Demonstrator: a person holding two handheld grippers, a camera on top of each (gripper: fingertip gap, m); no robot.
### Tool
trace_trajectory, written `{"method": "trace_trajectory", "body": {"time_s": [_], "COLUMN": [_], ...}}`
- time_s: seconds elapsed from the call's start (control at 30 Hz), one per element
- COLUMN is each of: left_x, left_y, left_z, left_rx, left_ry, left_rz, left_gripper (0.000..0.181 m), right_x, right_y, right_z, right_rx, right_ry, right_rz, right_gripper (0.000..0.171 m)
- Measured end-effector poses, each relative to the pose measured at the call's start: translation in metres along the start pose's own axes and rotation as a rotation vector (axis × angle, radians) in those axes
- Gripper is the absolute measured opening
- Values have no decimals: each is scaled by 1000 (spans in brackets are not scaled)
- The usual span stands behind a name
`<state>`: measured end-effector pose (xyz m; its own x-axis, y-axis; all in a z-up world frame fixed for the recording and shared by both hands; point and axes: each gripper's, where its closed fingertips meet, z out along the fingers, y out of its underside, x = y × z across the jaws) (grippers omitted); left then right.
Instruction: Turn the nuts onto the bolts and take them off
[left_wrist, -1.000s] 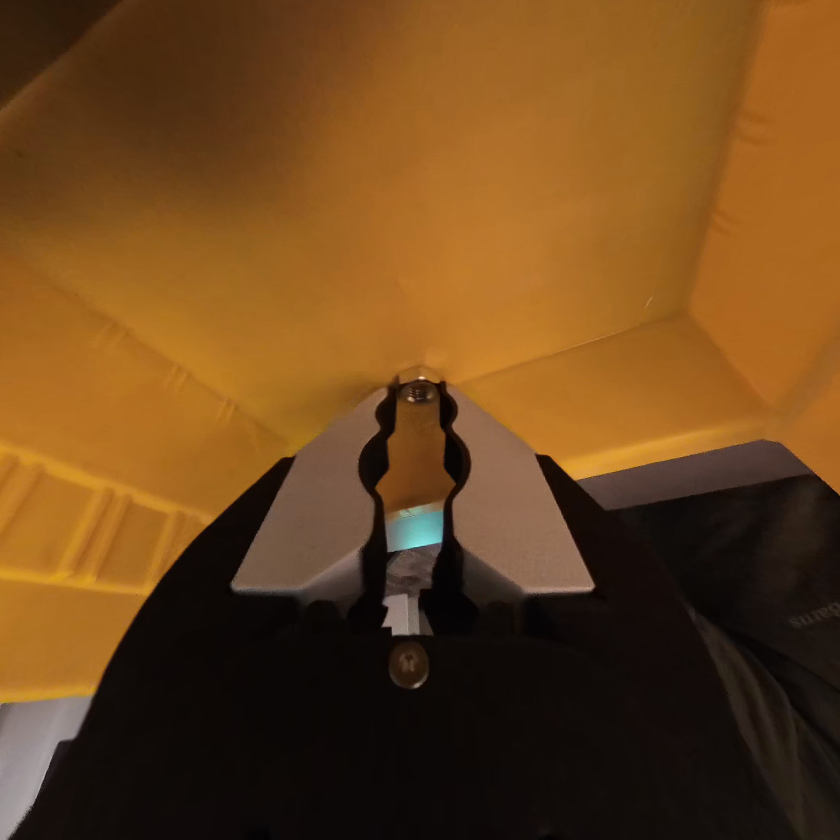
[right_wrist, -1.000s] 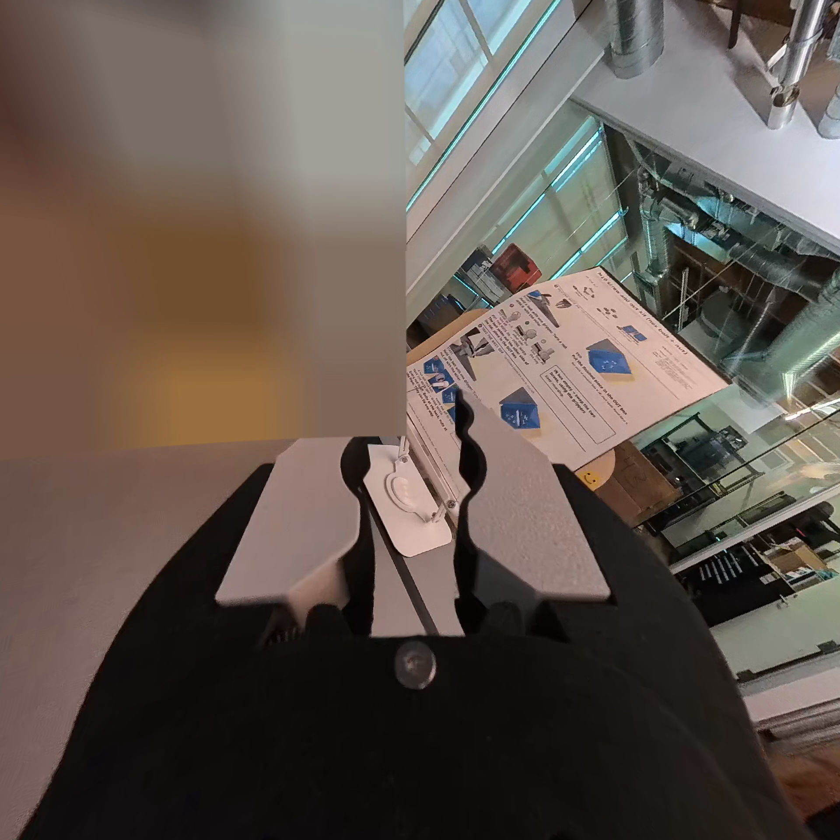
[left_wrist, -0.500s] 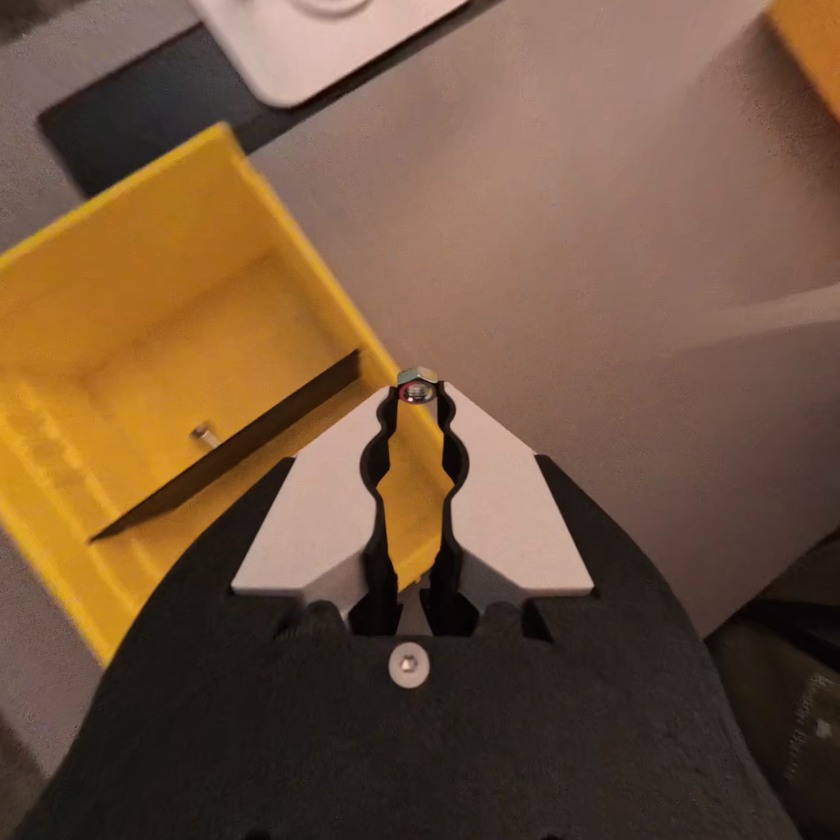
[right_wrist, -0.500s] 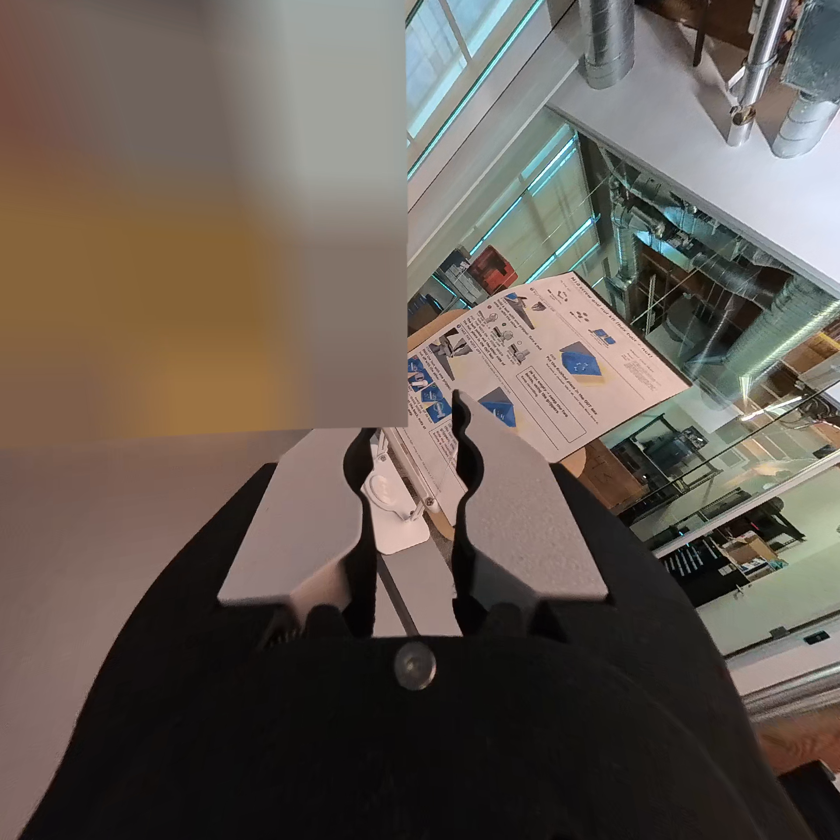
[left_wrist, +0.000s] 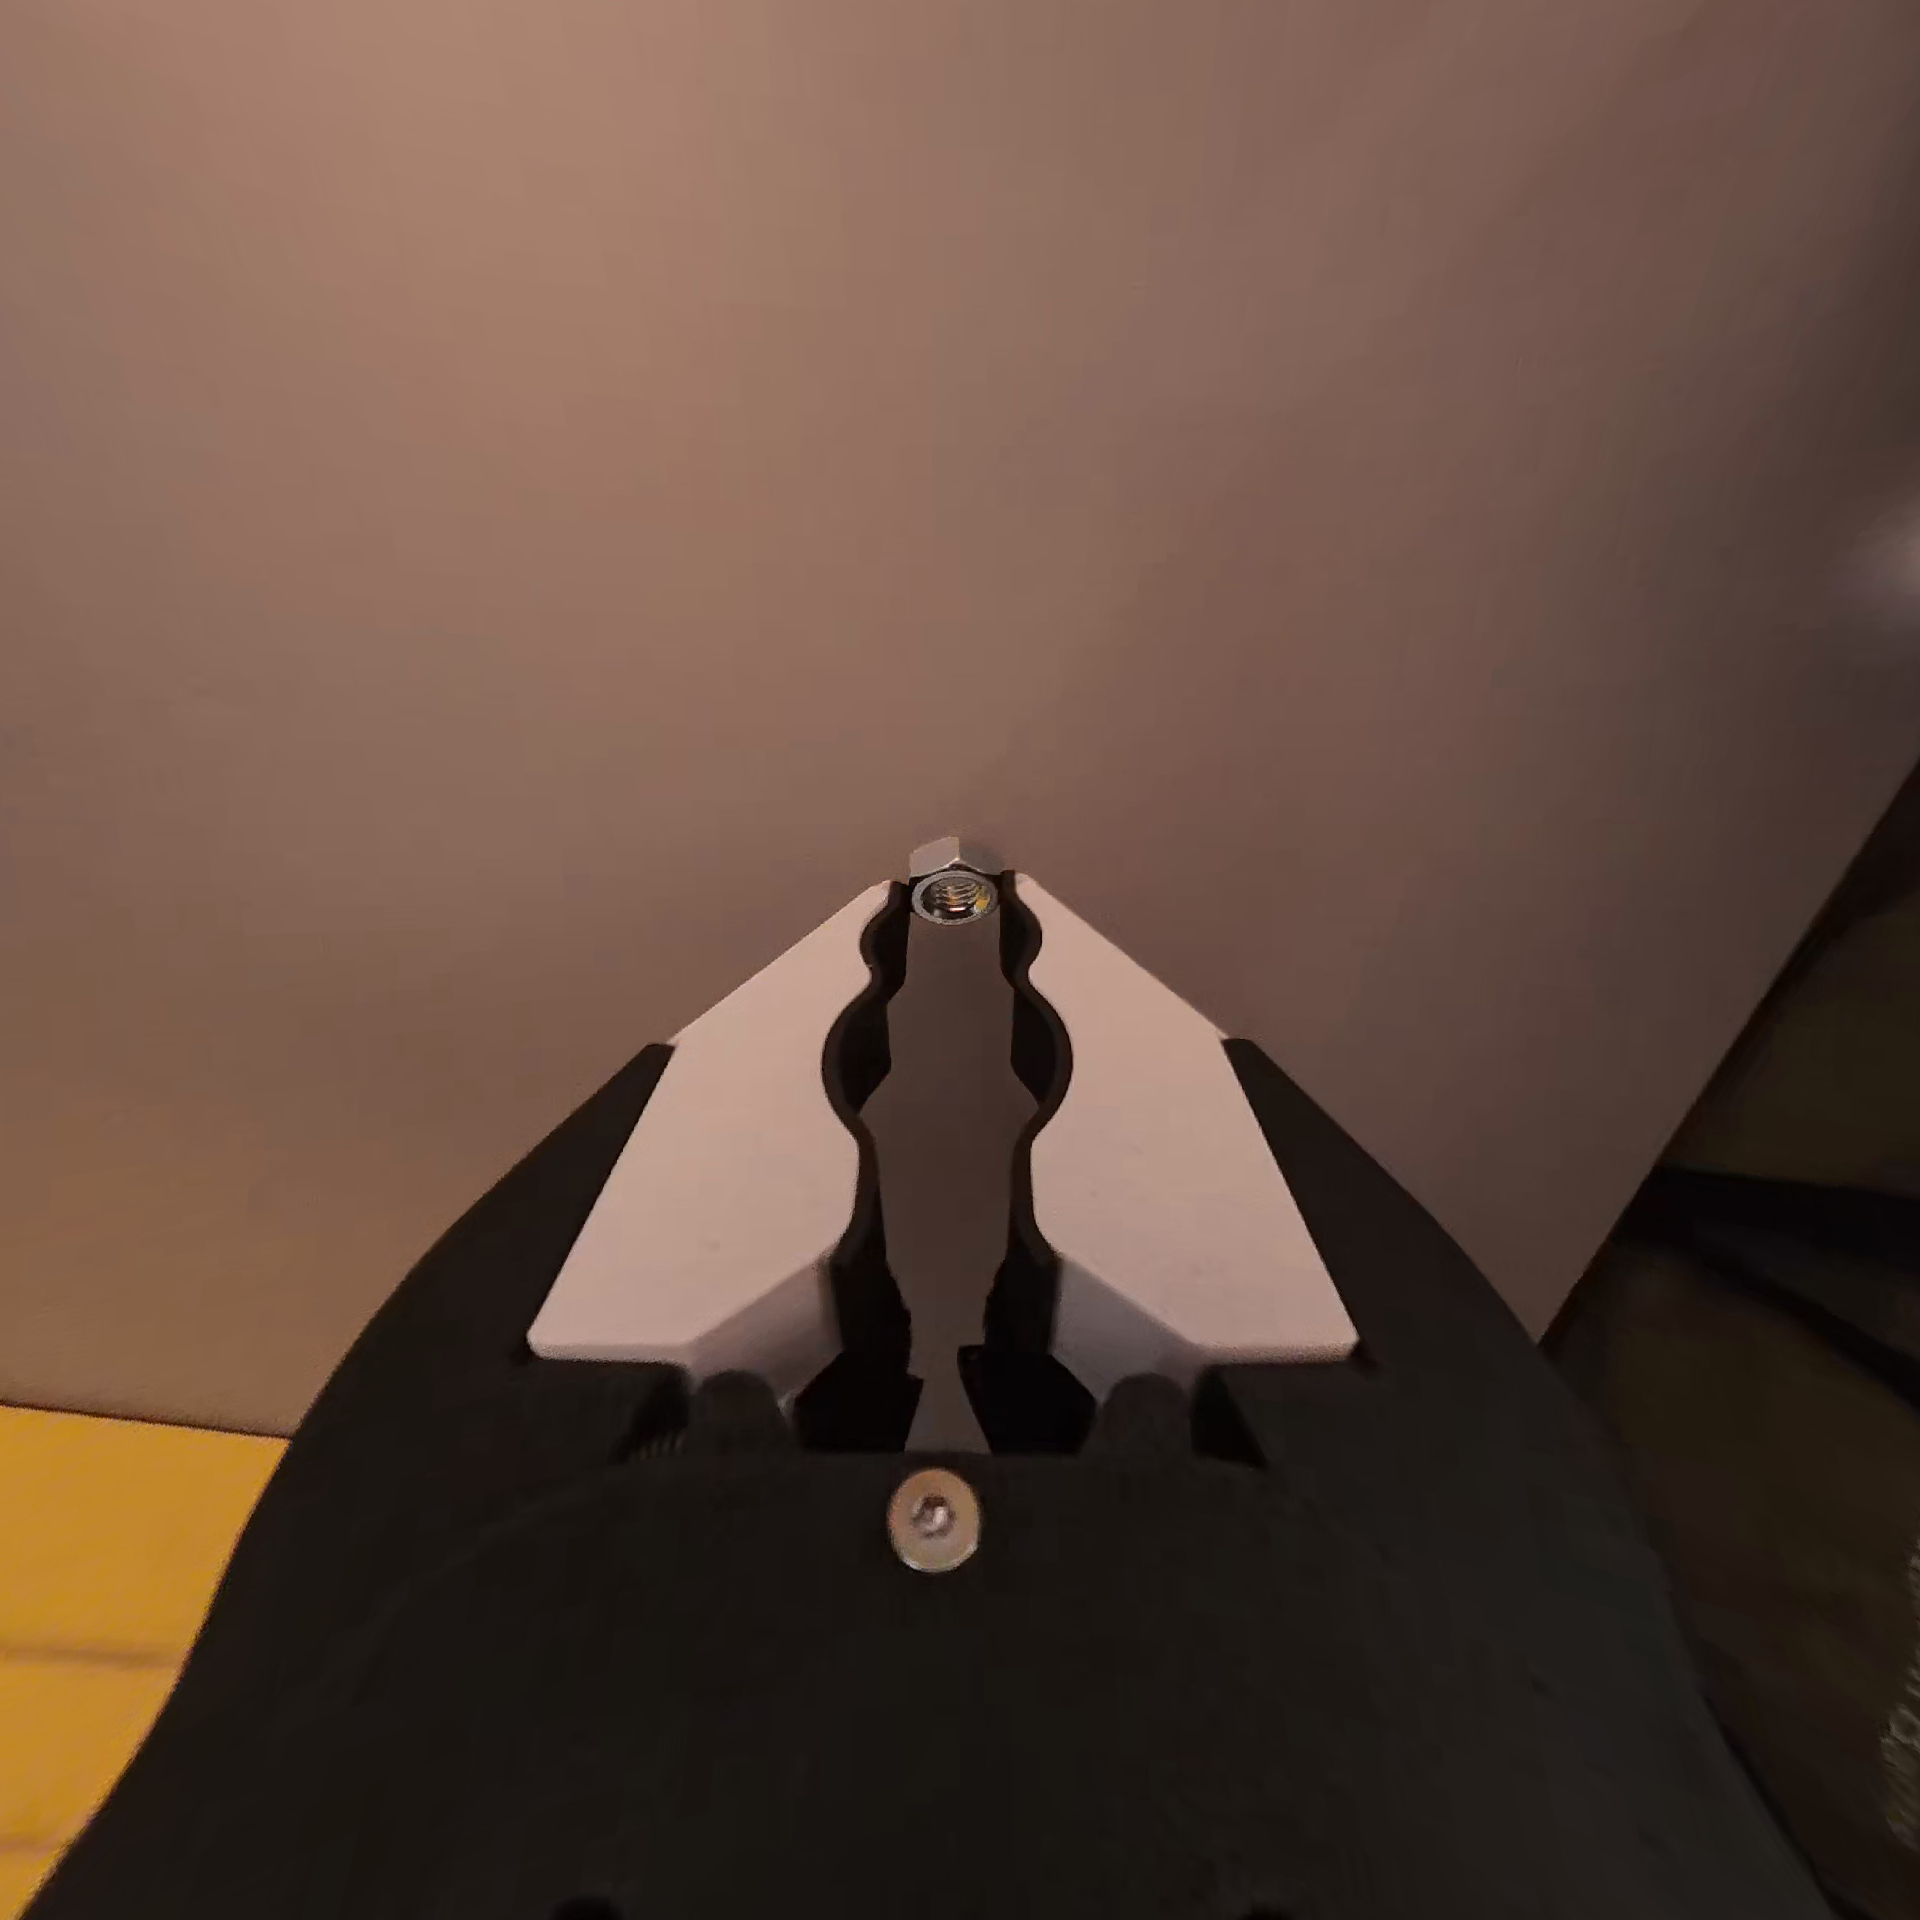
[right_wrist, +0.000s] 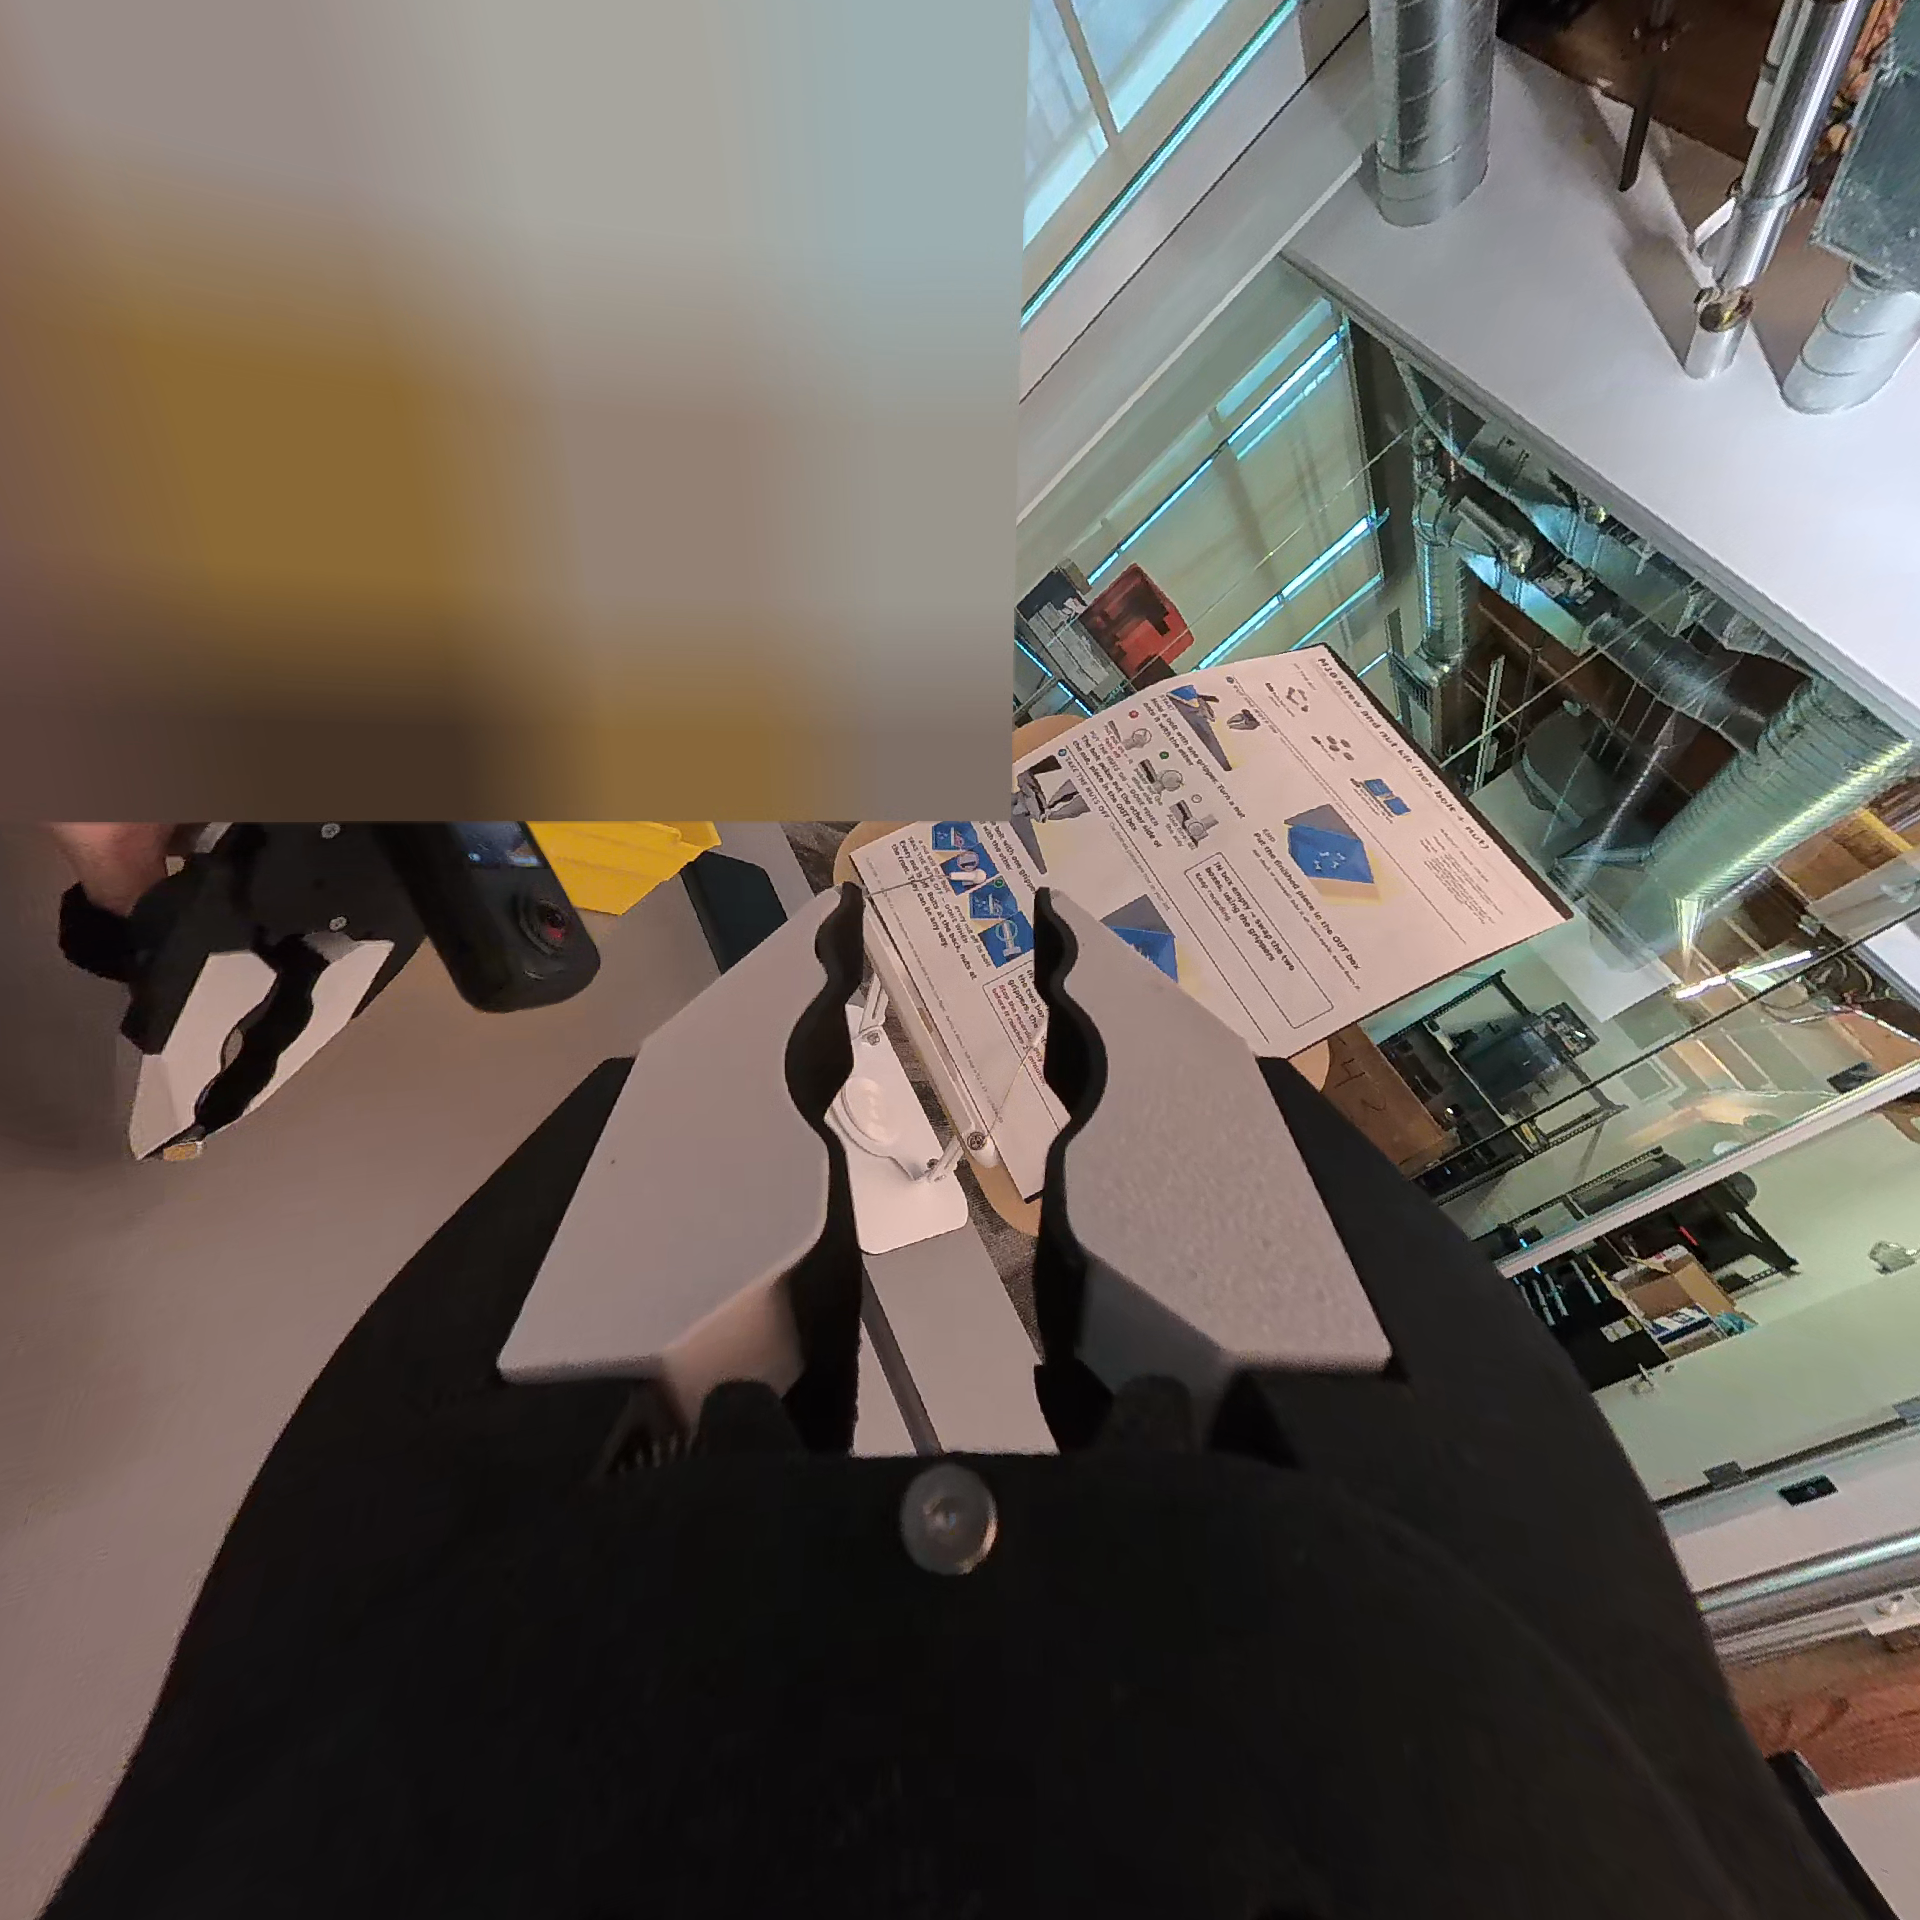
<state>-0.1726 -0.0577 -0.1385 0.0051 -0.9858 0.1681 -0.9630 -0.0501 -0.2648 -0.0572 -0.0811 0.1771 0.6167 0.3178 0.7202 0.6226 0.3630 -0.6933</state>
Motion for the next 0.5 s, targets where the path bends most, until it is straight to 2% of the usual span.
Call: {"method": "trace_trajectory", "body": {"time_s": [0.3, 0.43, 0.5], "left_x": [6, 7, 9], "left_y": [8, 3, 2], "left_z": [20, 22, 23], "left_rx": [-78, -51, -48], "left_ry": [26, 29, 28], "left_rz": [-18, -24, -17], "left_gripper": [16, 16, 23], "right_x": [-5, -5, -6], "right_y": [5, 8, 9], "right_z": [4, 6, 6], "right_rx": [-30, -41, -45], "right_ry": [-18, -21, -24], "right_rz": [-22, -28, -30], "right_gripper": [32, 32, 32]}}
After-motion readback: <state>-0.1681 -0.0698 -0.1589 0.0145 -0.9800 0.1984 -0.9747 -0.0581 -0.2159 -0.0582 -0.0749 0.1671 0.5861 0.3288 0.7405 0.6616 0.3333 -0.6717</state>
